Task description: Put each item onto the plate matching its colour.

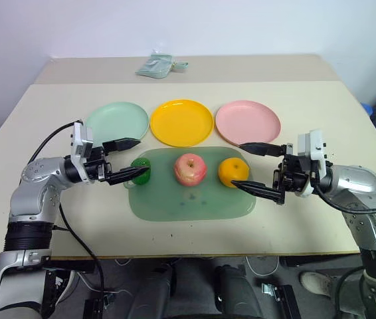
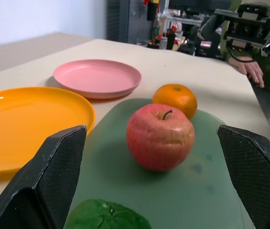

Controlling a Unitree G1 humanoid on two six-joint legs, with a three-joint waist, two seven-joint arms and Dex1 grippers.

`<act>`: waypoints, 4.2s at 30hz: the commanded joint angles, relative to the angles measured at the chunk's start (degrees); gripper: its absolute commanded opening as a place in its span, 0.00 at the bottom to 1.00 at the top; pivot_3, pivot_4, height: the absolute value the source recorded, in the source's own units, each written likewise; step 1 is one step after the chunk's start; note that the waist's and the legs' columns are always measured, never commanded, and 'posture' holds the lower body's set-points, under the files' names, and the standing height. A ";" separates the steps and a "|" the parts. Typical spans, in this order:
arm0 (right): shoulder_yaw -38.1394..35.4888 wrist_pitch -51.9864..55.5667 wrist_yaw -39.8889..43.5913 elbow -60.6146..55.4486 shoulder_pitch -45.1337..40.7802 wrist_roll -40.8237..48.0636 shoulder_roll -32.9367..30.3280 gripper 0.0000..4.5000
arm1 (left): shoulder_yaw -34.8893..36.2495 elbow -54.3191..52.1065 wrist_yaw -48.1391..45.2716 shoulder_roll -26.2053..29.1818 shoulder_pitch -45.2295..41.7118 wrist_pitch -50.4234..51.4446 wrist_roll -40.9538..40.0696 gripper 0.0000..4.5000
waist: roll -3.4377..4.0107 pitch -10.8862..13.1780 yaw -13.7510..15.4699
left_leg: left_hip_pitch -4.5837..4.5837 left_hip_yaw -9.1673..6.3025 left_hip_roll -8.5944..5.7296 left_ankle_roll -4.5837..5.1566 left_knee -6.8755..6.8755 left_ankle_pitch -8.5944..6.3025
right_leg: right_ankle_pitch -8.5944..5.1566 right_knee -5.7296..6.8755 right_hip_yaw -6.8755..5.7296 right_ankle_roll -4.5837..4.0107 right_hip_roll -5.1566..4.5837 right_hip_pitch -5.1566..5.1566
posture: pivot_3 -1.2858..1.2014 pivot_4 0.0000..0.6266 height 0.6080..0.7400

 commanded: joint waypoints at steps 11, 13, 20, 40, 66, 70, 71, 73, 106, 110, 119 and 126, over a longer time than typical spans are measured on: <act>2.97 2.77 2.82 -2.01 -2.42 -1.46 -3.78 0.99 | 0.89 7.88 0.71 0.91 -1.26 -6.11 4.24 1.00 | 0.00 0.00 0.19 | -0.01 0.02 -0.01 0.00 0.00 0.00 | 0.01 -0.02 0.01 0.01 -0.02 0.00 | 0.52 0.24 1.00; 3.01 2.23 3.17 -2.54 -2.76 -2.12 -4.39 0.99 | 0.51 9.17 0.85 0.52 -1.88 -6.56 5.16 1.00 | 0.00 0.00 0.11 | -0.01 0.02 -0.01 0.01 0.00 0.00 | 0.01 -0.02 0.01 0.02 -0.01 0.00 | 0.52 0.24 1.00; 1.54 3.72 1.32 -5.03 -3.62 -0.24 -3.23 0.99 | -1.50 11.66 -1.51 -0.69 -2.78 -8.62 6.62 1.00 | 0.00 0.00 -0.02 | 0.00 0.03 0.00 0.01 0.00 0.00 | 0.09 -0.02 0.01 0.16 0.00 -0.01 | 0.52 0.24 1.00; -0.38 2.42 -3.00 -6.68 -4.92 1.79 0.89 0.99 | -5.16 23.14 -4.64 -4.28 -8.08 -18.90 11.80 1.00 | -0.01 -0.01 -0.08 | 0.00 0.08 0.01 0.02 0.04 0.00 | 0.20 -0.04 0.02 0.23 0.03 0.00 | 0.52 0.24 1.00; -0.67 2.46 -3.69 -7.10 -3.97 0.99 0.28 1.00 | -4.51 27.54 -3.58 -5.23 -9.84 -23.05 13.92 0.65 | -0.01 -0.01 -0.04 | 0.00 0.08 0.02 0.02 0.10 0.01 | 0.26 -0.04 0.02 0.30 0.06 0.03 | 0.52 0.24 1.00; -0.53 2.01 -3.80 -6.69 -4.33 0.59 0.53 1.00 | 0.65 30.52 4.10 -5.71 -14.55 -21.96 11.50 0.65 | -0.02 0.00 -0.02 | 0.00 0.07 0.02 0.02 0.10 0.01 | 0.26 -0.03 0.02 0.30 0.06 0.02 | 0.52 0.24 1.00; -0.54 2.09 -3.89 -6.51 -4.51 0.74 0.70 1.00 | 1.99 32.86 9.22 -5.82 -16.78 -23.78 12.43 0.65 | -0.04 0.01 0.07 | -0.01 0.03 0.02 0.02 0.12 0.01 | 0.26 -0.03 0.01 0.30 0.09 0.02 | 0.52 0.24 1.00; -0.39 2.02 -3.98 -6.12 -4.94 0.70 0.92 1.00 | 3.98 36.57 16.05 -6.17 -20.41 -24.99 13.11 0.65 | -0.09 0.01 0.22 | -0.02 -0.06 0.03 0.02 0.18 0.01 | 0.32 -0.02 -0.02 0.39 0.13 0.06 | 0.52 0.24 1.00; 0.67 1.84 -7.22 -4.45 -7.57 -1.47 3.17 1.00 | 7.08 47.67 44.23 -13.96 -33.85 -31.16 17.83 0.99 | -0.10 0.01 -0.04 | -0.01 0.35 -0.04 0.08 0.24 -0.01 | 0.47 -0.10 0.05 0.64 0.14 0.15 | 0.52 0.24 1.00; 1.01 2.59 -7.50 -4.02 -8.15 -1.44 3.65 1.00 | 6.31 37.89 29.73 -13.90 -31.33 -21.25 11.38 0.99 | -0.09 0.01 -0.22 | 0.00 0.37 -0.03 0.08 0.25 -0.01 | 0.48 -0.10 0.07 0.64 0.13 0.15 | 0.52 0.24 1.00; 1.46 8.87 -11.84 -2.59 -10.69 -1.20 3.77 1.00 | 0.35 15.50 5.24 -8.74 -18.17 -5.38 4.12 0.99 | -0.07 0.00 -0.83 | 0.08 0.57 0.11 0.09 0.22 -0.02 | 0.53 -0.07 0.25 0.55 0.19 0.08 | 0.52 0.24 1.00; 2.86 7.49 -12.79 -2.94 -10.90 -3.87 4.24 1.00 | -1.47 7.41 -4.30 -3.87 -13.73 4.57 0.24 0.99 | -0.07 0.00 -0.21 | 0.07 0.54 0.12 0.10 0.23 -0.03 | 0.52 -0.09 0.29 0.54 0.18 0.07 | 0.52 0.24 1.00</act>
